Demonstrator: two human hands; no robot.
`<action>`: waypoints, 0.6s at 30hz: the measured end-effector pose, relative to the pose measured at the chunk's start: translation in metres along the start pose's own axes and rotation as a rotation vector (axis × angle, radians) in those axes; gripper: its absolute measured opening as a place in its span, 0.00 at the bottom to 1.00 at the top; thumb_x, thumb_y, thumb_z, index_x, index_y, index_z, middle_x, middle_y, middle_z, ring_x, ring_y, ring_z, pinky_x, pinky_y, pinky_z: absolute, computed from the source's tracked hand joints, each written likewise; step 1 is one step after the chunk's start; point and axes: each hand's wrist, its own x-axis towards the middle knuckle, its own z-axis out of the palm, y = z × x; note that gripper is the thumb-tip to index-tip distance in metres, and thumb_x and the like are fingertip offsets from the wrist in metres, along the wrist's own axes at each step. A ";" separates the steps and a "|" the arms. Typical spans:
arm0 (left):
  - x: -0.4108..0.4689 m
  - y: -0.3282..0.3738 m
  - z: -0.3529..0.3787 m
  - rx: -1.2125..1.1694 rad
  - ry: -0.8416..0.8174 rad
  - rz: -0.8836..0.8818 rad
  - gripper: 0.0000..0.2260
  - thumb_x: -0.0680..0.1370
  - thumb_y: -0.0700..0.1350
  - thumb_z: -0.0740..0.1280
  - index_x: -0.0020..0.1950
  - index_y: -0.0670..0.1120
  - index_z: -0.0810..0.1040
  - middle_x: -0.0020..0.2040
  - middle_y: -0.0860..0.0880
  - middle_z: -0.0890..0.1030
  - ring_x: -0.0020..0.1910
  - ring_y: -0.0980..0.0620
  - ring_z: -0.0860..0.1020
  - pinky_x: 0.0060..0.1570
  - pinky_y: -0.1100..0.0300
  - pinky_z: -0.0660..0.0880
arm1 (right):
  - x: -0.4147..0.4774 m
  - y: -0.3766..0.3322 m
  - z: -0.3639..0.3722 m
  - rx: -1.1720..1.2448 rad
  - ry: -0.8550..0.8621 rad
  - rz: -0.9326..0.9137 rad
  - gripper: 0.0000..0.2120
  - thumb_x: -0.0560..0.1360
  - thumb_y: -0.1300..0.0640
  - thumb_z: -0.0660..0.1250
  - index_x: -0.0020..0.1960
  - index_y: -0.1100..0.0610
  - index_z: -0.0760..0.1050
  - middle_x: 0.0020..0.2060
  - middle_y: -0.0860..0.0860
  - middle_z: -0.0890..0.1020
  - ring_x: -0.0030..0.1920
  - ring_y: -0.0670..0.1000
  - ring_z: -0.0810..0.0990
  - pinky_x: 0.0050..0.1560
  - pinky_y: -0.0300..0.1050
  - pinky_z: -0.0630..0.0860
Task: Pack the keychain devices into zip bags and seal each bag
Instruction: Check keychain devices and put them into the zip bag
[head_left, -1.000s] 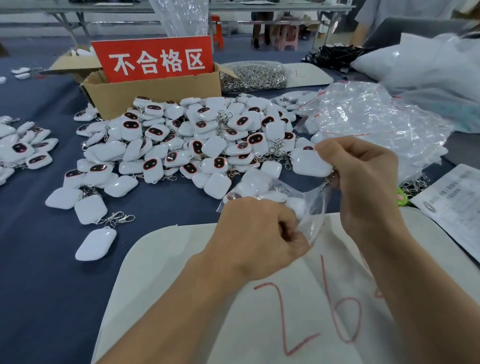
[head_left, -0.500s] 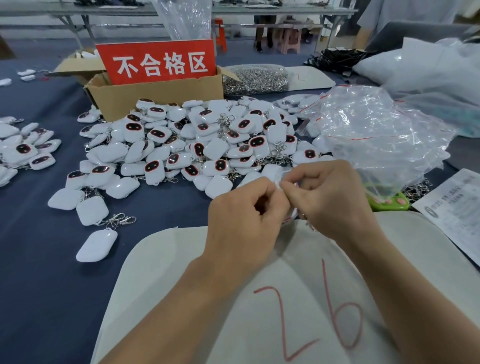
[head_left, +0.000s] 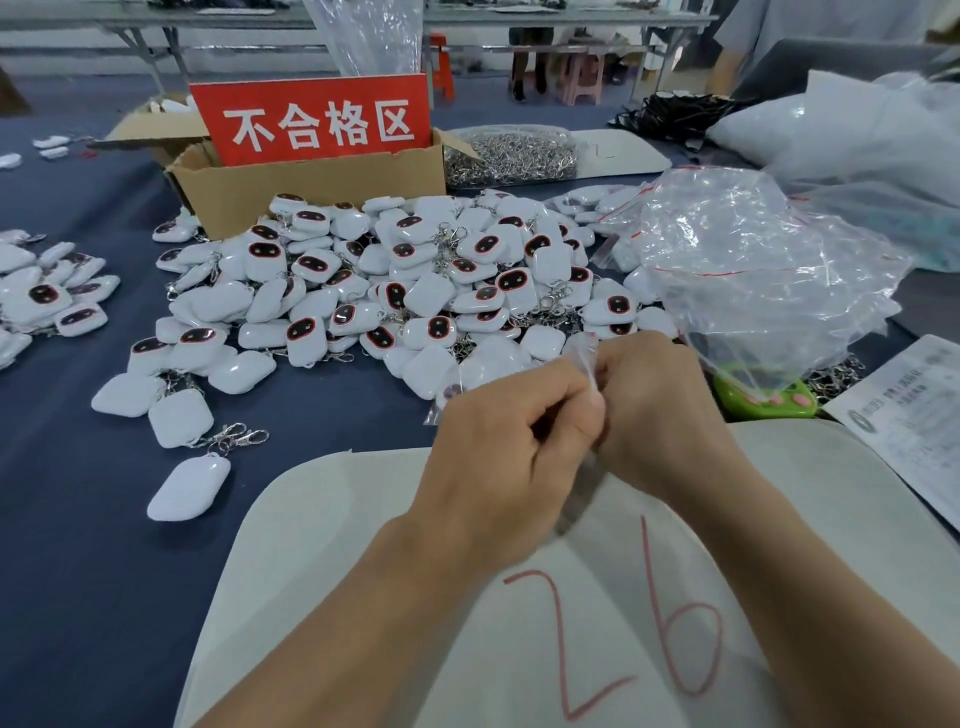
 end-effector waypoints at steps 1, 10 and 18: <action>-0.002 0.001 0.002 -0.002 -0.015 0.020 0.11 0.82 0.47 0.64 0.39 0.51 0.72 0.32 0.56 0.74 0.32 0.58 0.71 0.35 0.70 0.65 | 0.001 0.001 -0.002 -0.056 0.030 0.006 0.12 0.63 0.60 0.69 0.26 0.58 0.68 0.20 0.47 0.68 0.28 0.47 0.64 0.28 0.44 0.65; 0.023 -0.031 -0.026 0.168 0.399 -0.345 0.07 0.79 0.45 0.67 0.45 0.55 0.81 0.35 0.61 0.80 0.34 0.62 0.75 0.38 0.69 0.69 | 0.016 0.024 -0.020 0.675 0.429 0.133 0.12 0.69 0.70 0.71 0.31 0.57 0.82 0.23 0.49 0.78 0.24 0.42 0.70 0.34 0.35 0.68; 0.029 -0.062 -0.047 0.512 0.123 -0.583 0.09 0.76 0.50 0.70 0.55 0.58 0.84 0.57 0.56 0.80 0.56 0.51 0.78 0.51 0.56 0.71 | 0.013 0.017 -0.008 0.520 0.190 -0.056 0.15 0.71 0.58 0.69 0.55 0.50 0.87 0.48 0.42 0.88 0.51 0.39 0.85 0.51 0.29 0.76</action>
